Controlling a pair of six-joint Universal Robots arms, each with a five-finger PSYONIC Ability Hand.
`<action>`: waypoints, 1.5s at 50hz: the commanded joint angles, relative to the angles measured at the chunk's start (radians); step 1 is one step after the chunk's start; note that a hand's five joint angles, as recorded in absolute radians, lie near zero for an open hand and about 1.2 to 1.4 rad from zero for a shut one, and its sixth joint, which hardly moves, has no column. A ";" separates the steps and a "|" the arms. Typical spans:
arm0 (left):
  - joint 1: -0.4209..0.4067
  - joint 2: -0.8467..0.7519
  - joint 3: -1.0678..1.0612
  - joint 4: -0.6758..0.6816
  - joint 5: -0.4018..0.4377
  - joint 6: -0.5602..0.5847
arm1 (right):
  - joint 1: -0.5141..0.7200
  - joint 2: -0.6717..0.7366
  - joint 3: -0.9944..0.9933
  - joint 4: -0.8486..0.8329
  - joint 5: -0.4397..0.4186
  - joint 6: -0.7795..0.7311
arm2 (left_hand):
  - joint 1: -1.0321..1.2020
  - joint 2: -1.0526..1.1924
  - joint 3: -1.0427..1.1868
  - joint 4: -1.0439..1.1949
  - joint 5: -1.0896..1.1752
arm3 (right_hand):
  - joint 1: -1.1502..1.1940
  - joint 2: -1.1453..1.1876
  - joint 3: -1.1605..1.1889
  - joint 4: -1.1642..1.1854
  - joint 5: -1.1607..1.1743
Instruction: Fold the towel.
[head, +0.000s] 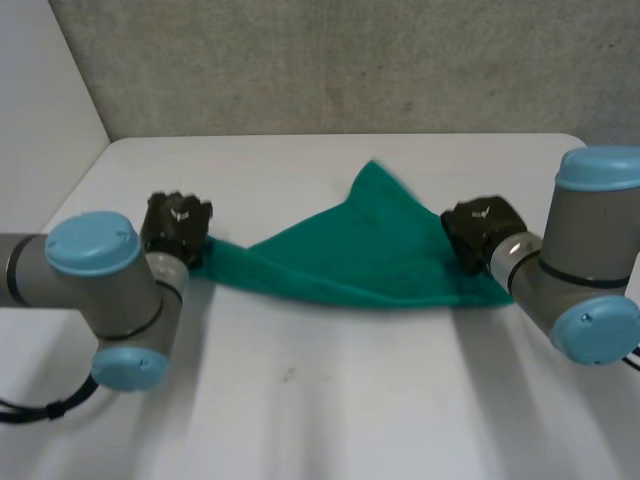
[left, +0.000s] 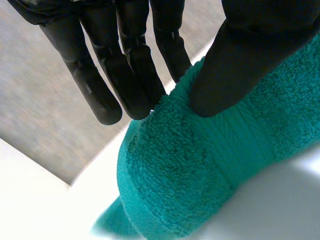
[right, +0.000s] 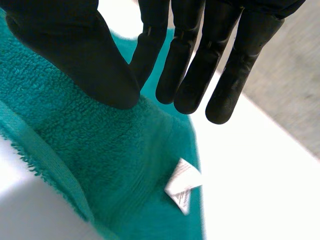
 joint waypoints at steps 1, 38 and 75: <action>-0.014 0.138 -0.128 -0.078 0.003 0.002 | -0.010 -0.035 0.048 0.003 0.001 0.001 | -0.160 -0.251 -0.246 -0.249 -0.181 | 0.427 0.231 0.215 0.204 0.230; 0.031 0.169 0.069 -0.739 0.153 -0.159 | -0.047 -0.130 0.206 -0.011 -0.079 -0.025 | -0.516 -0.607 -0.602 -0.605 -0.537 | 0.427 0.231 0.215 0.204 0.230; 0.206 0.324 -0.399 -0.302 0.216 -0.025 | -0.047 -0.132 0.226 -0.027 -0.081 -0.025 | -0.510 -0.602 -0.596 -0.600 -0.531 | 0.427 0.231 0.215 0.204 0.230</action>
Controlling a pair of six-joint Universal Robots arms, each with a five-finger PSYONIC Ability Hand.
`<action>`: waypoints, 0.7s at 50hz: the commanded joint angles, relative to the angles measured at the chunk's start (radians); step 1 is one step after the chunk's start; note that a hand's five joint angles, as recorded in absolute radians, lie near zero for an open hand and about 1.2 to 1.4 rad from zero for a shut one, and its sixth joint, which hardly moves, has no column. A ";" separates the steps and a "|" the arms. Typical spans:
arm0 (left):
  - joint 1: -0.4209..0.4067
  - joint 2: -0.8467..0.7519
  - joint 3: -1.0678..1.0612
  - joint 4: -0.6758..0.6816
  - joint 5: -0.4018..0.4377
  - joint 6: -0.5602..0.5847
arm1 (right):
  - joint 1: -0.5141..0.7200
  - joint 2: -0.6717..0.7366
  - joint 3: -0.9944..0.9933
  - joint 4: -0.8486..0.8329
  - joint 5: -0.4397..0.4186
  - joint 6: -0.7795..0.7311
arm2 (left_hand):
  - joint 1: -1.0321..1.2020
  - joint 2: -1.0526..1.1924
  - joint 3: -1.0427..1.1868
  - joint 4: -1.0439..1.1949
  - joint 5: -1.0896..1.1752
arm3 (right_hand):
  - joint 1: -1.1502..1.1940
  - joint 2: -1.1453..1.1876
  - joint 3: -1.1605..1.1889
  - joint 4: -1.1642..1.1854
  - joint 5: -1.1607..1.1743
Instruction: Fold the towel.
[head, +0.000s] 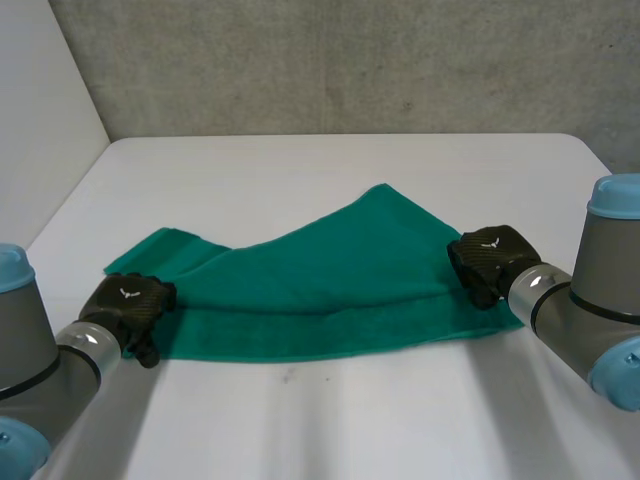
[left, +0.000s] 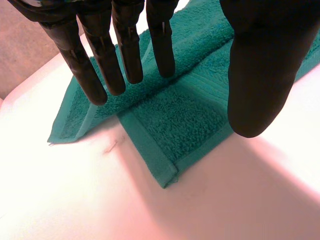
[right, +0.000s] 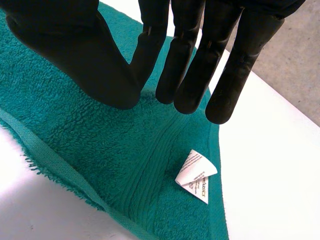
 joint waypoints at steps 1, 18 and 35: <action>0.004 -0.009 -0.004 0.006 0.009 0.000 | 0.000 0.000 0.002 -0.005 0.000 0.000 | 0.078 0.074 0.076 0.072 0.071 | 0.427 0.231 0.215 0.204 0.228; 0.004 -0.106 0.021 0.074 0.008 0.001 | 0.002 0.001 0.005 -0.012 0.000 0.000 | 0.145 0.141 0.143 0.139 0.138 | 0.427 0.231 0.215 0.204 0.228; 0.004 -0.144 0.073 0.120 0.009 0.000 | 0.003 0.006 0.005 -0.012 0.000 -0.005 | 0.380 0.376 0.378 0.374 0.373 | 0.427 0.231 0.215 0.204 0.228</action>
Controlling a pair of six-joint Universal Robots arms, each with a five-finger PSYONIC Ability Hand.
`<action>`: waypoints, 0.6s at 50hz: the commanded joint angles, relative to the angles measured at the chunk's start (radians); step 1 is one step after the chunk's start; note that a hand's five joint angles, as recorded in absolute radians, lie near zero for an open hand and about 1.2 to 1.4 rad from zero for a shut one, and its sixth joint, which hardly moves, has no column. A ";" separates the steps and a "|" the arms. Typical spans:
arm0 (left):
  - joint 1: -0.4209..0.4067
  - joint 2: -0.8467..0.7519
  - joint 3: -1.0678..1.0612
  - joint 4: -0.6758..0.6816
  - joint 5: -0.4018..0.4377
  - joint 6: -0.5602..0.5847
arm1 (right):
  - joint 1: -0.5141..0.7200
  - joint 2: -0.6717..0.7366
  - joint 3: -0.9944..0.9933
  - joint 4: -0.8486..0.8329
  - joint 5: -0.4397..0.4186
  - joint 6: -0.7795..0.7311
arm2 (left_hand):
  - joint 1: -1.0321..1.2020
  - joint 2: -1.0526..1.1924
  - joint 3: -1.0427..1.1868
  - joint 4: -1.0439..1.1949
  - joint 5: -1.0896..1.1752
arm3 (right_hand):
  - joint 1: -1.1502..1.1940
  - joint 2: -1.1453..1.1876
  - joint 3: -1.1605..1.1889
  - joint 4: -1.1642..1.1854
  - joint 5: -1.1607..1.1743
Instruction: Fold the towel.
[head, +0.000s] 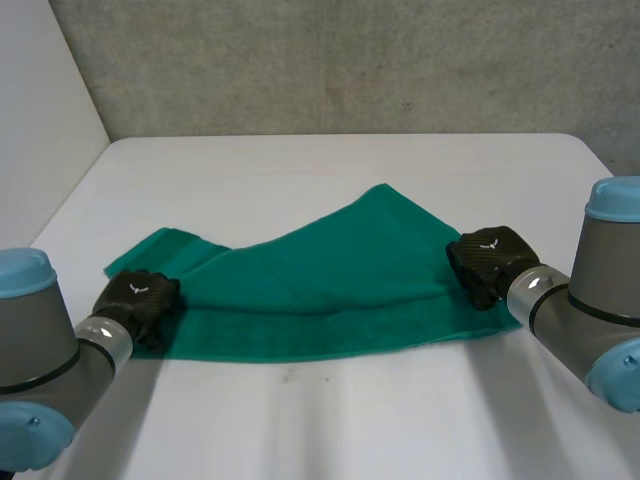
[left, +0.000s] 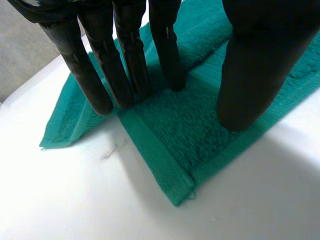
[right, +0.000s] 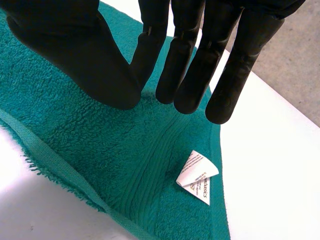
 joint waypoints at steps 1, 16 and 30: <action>0.000 -0.030 0.033 0.014 0.001 -0.001 | 0.000 0.003 0.000 0.000 0.000 -0.003 | 0.149 0.152 0.152 0.154 0.161 | 0.427 0.231 0.215 0.204 0.228; -0.005 0.023 0.013 -0.053 0.002 0.000 | -0.001 0.004 -0.003 0.000 -0.002 -0.005 | -0.224 -0.221 -0.220 -0.219 -0.212 | 0.427 0.231 0.215 0.204 0.228; 0.009 0.003 0.022 -0.064 0.002 0.000 | 0.002 0.009 0.001 0.000 0.000 -0.021 | -0.142 -0.139 -0.139 -0.137 -0.130 | 0.427 0.231 0.215 0.204 0.228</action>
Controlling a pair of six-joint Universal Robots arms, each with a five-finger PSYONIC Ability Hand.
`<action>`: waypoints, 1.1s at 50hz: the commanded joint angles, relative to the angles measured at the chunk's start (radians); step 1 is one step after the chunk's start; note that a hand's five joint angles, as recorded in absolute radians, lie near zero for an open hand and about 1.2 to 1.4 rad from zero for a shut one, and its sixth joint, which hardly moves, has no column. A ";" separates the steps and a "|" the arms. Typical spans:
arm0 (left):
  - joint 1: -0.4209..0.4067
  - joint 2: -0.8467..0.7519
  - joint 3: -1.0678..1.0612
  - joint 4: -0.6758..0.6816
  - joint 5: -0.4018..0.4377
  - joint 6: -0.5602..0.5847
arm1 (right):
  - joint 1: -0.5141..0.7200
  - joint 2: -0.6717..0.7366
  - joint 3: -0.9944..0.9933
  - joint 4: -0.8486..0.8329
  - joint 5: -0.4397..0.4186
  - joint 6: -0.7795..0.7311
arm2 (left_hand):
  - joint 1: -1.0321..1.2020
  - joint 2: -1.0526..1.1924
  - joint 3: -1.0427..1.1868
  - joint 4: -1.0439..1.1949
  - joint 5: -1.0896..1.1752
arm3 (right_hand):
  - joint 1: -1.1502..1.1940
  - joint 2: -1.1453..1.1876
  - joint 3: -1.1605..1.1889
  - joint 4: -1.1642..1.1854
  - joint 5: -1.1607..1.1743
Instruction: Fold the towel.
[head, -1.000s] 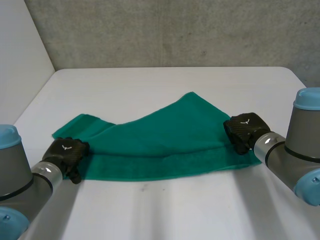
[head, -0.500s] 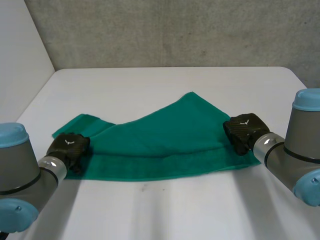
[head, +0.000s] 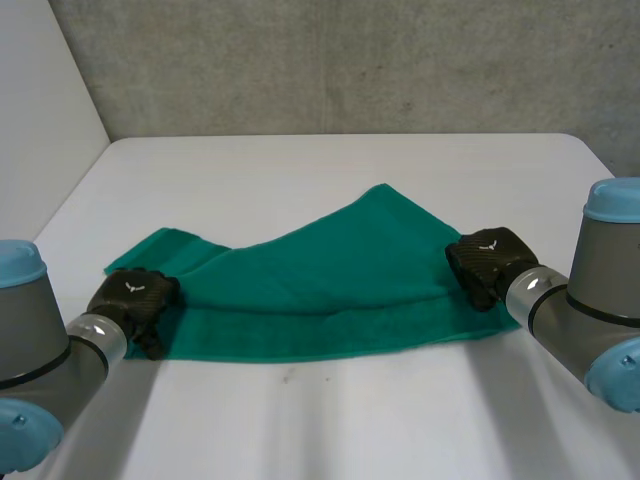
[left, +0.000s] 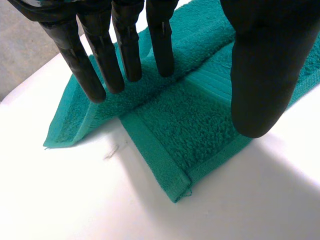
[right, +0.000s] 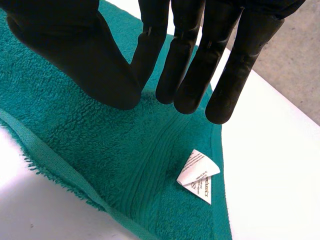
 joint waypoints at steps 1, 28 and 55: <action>0.007 -0.042 0.017 0.005 -0.001 0.000 | 0.000 0.002 0.003 0.000 0.000 -0.014 | 0.108 0.111 0.107 0.117 0.118 | 0.427 0.231 0.215 0.204 0.228; 0.008 -0.136 0.075 0.097 0.000 -0.002 | -0.002 0.002 0.002 0.000 0.000 -0.017 | 0.560 0.562 0.559 0.569 0.569 | 0.427 0.231 0.215 0.204 0.228; 0.025 0.378 0.015 -0.131 0.000 0.000 | -0.019 -0.245 -0.058 0.420 0.022 -0.302 | 0.897 0.900 0.896 0.907 0.907 | 0.427 0.231 0.215 0.204 0.228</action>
